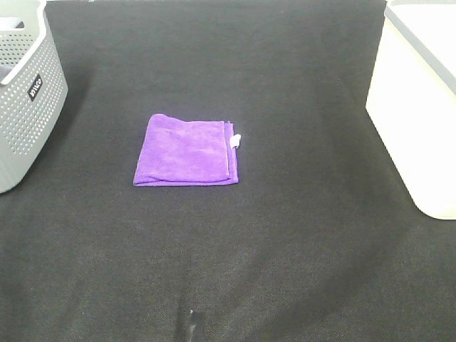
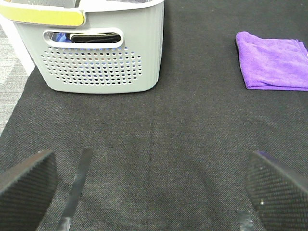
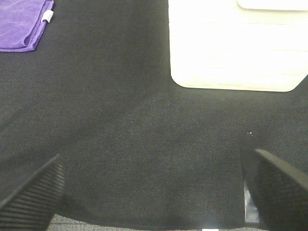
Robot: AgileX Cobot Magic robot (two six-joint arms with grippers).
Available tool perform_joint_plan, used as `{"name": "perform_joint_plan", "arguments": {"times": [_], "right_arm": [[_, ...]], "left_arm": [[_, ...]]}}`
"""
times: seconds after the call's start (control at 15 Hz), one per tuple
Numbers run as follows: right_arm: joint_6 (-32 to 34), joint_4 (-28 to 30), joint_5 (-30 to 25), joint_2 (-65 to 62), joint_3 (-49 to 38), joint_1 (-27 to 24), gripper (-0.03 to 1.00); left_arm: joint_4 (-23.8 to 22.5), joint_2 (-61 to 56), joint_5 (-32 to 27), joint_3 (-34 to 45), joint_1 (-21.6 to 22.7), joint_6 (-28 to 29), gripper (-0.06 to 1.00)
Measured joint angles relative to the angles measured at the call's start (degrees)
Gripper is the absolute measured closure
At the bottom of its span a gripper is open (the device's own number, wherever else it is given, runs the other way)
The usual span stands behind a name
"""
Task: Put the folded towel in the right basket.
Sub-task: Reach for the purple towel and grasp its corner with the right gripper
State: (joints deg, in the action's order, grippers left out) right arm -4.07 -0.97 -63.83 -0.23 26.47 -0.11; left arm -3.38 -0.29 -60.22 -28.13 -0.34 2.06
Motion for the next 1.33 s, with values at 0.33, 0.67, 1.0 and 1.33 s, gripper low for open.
{"name": "perform_joint_plan", "arguments": {"times": [0.33,0.67,1.0,1.33], "right_arm": [[0.0,0.0,0.0,0.0,0.0,0.0,-0.01],[0.0,0.0,0.0,0.0,0.0,0.0,-0.01],[0.0,0.0,0.0,0.0,0.0,0.0,-0.01],[0.0,0.0,0.0,0.0,0.0,0.0,-0.01]], "left_arm": [[0.0,0.0,0.0,0.0,0.0,0.0,-0.04],[0.0,0.0,0.0,0.0,0.0,0.0,-0.04],[0.0,0.0,0.0,0.0,0.0,0.0,-0.04],[0.0,0.0,0.0,0.0,0.0,0.0,-0.04]]}}
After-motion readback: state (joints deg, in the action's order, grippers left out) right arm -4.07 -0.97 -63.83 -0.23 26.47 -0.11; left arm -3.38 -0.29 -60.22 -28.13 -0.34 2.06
